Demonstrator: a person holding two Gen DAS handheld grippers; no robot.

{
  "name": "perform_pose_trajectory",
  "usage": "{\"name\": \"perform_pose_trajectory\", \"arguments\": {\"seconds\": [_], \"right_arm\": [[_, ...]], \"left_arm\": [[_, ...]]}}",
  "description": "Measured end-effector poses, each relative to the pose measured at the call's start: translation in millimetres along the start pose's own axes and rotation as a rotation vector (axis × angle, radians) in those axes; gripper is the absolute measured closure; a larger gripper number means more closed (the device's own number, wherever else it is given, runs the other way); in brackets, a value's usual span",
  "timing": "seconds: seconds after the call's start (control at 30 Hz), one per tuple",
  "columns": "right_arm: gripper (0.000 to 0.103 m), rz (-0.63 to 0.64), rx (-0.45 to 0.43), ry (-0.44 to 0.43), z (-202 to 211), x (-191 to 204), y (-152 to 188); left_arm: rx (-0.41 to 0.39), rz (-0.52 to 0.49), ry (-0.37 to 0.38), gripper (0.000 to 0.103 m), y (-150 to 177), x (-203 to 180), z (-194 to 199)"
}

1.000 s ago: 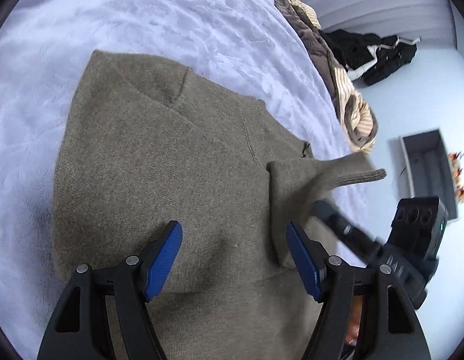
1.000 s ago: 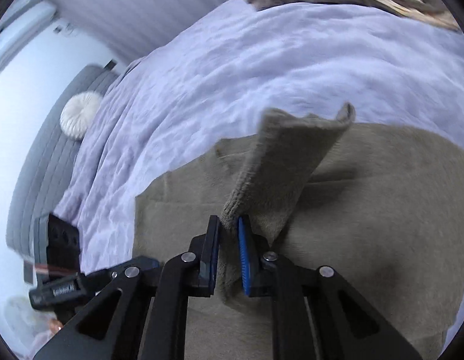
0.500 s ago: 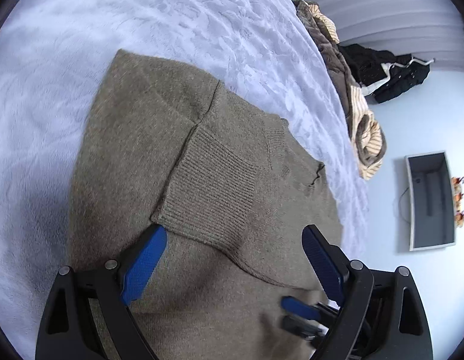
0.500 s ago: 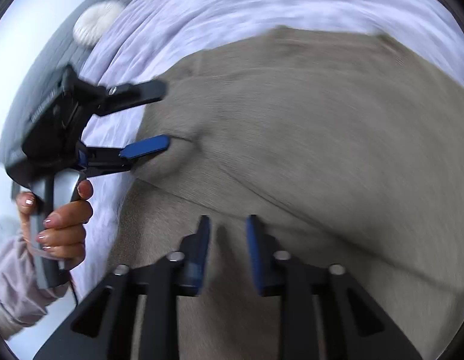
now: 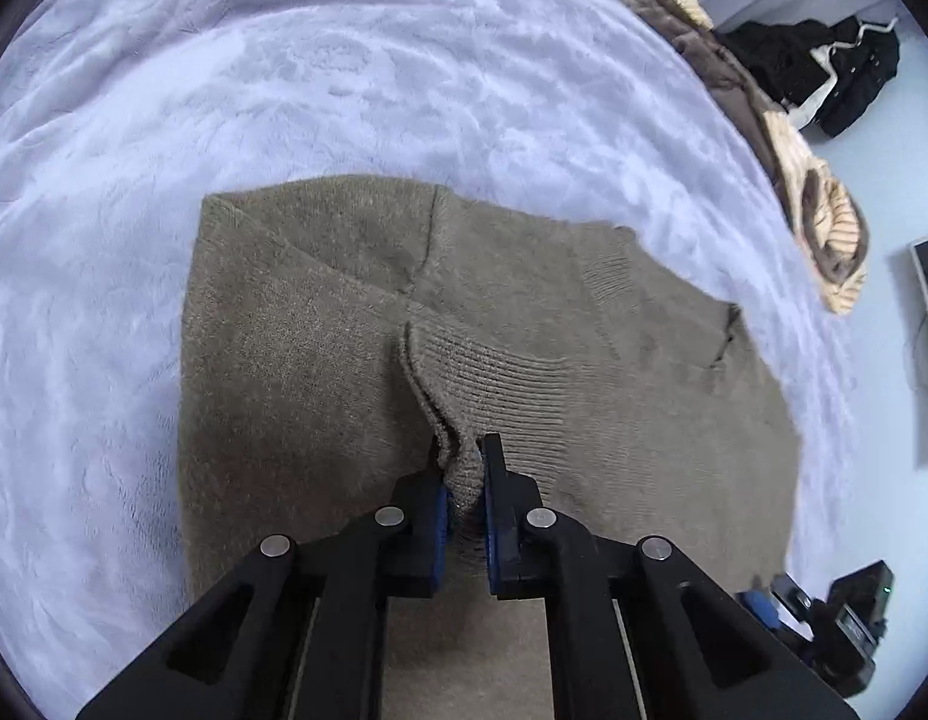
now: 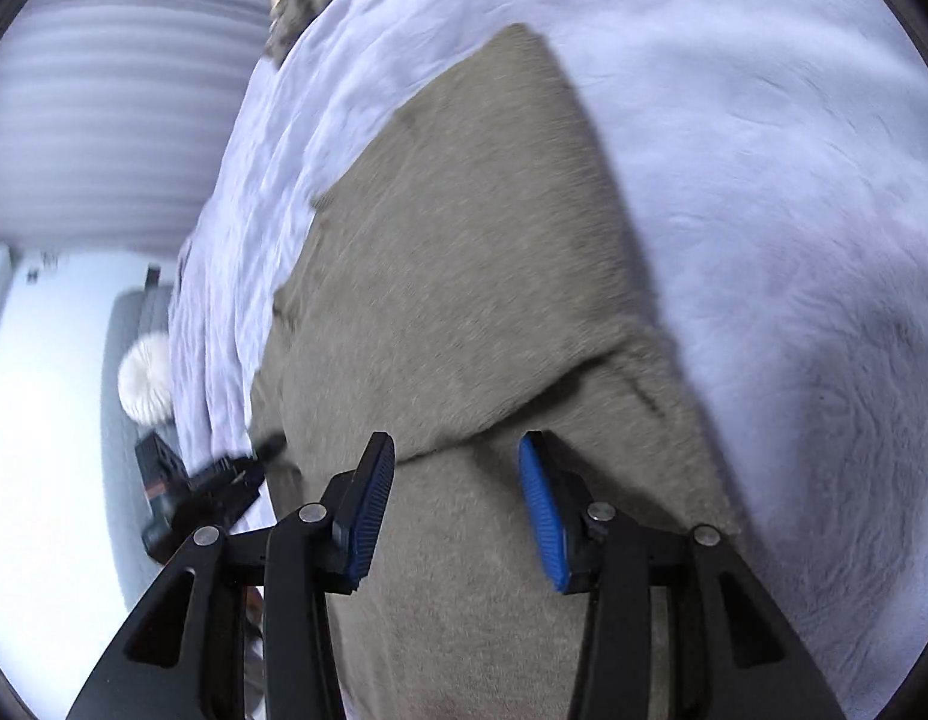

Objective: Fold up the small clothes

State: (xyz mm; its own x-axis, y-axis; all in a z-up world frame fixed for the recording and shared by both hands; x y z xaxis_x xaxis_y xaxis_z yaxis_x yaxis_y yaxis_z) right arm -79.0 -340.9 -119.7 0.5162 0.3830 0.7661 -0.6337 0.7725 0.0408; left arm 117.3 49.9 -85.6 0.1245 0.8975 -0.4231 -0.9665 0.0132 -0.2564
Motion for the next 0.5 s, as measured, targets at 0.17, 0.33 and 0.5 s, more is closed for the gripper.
{"name": "perform_pose_trajectory", "arguments": {"seconds": [0.17, 0.33, 0.5], "right_arm": [[0.097, -0.076, -0.121, -0.021, 22, -7, -29], [0.097, 0.141, -0.123, 0.063, 39, 15, -37], [0.097, 0.169, -0.053, 0.159, 19, -10, -45]], "left_arm": [[-0.036, -0.014, 0.071, 0.092, 2, -2, 28], [-0.006, -0.076, 0.051, 0.092, 24, -2, 34], [0.050, -0.112, -0.043, 0.092, 49, 8, 2]]}}
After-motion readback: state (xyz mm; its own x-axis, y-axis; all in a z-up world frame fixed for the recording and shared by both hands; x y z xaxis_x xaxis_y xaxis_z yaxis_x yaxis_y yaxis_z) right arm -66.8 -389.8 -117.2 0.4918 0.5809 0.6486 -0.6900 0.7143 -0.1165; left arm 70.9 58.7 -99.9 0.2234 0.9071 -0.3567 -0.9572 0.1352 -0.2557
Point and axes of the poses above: each gripper's, at about its wrist camera, not at the fingertips, and z roughly against the way its jaws point, x to its left, y to its underside, the point moved 2 cm from there along -z, roughly the way its jaws point, and after that the axes turned 5 degrees about -z, right-handed, at the moved point
